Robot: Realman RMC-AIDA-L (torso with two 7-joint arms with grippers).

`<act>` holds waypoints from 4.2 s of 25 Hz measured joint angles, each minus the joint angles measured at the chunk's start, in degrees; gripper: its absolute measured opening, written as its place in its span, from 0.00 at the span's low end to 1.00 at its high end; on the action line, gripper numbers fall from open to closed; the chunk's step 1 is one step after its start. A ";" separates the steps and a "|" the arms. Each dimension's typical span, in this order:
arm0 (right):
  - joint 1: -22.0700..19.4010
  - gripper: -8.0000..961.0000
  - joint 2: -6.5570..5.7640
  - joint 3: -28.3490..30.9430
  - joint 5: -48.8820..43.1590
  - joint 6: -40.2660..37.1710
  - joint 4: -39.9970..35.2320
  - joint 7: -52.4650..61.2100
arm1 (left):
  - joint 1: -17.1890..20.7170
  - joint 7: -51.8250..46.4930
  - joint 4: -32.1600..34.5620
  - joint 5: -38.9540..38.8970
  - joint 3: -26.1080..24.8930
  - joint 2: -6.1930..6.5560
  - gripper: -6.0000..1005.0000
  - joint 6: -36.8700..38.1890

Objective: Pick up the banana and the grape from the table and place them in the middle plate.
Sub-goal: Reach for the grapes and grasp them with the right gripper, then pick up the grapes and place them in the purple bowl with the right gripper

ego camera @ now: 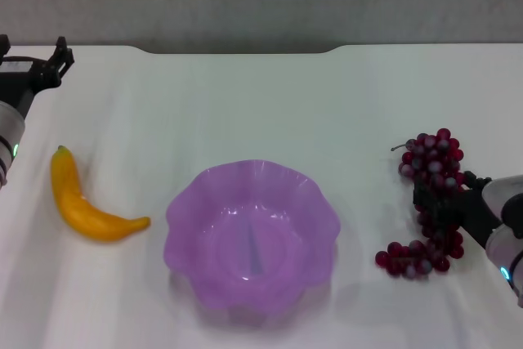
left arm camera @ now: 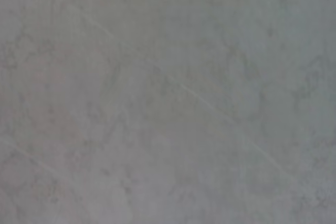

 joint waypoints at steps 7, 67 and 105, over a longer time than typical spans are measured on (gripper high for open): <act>0.16 0.90 0.12 -0.07 0.14 1.15 1.55 -0.02 | -0.22 0.00 -0.44 0.00 0.00 -0.08 0.90 0.01; 2.48 0.36 0.20 -4.40 -0.30 -4.89 3.05 0.54 | -1.08 0.00 -0.56 -0.11 -0.09 -0.18 0.89 -0.07; 0.83 0.34 -0.16 -3.34 -0.14 -21.38 0.18 -0.07 | 0.25 0.15 -0.22 0.00 -0.09 0.02 0.87 0.10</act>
